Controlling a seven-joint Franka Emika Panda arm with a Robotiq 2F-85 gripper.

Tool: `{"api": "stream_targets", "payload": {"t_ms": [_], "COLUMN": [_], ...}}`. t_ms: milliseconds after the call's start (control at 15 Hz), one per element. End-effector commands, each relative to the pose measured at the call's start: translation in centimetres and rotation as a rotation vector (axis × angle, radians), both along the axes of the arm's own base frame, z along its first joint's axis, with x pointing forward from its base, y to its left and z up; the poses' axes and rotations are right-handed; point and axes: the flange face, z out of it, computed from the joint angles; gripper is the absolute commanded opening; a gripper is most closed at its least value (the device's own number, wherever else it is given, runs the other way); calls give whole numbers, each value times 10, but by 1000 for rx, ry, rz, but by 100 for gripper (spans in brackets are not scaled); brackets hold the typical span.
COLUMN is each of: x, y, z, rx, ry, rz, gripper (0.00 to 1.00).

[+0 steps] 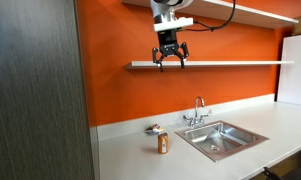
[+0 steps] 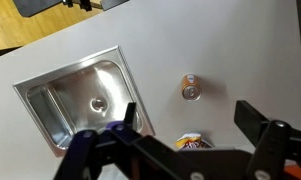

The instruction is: Put the orange can on the bottom shelf.

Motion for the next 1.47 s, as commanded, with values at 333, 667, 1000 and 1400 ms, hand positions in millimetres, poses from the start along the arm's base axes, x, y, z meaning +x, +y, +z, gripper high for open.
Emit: {"api": "stream_targets", "payload": {"t_ms": [333,667,1000,1400], "x": [-3,-9,-15,-28], "y": [-9,-17,-25,-28], "z": [-17,-40,-74,-113], "rx": [15,46,57,81], "ry": [26,30,47,87], "rz": [178,275,256,244], "gripper": [100,100,100,100]}}
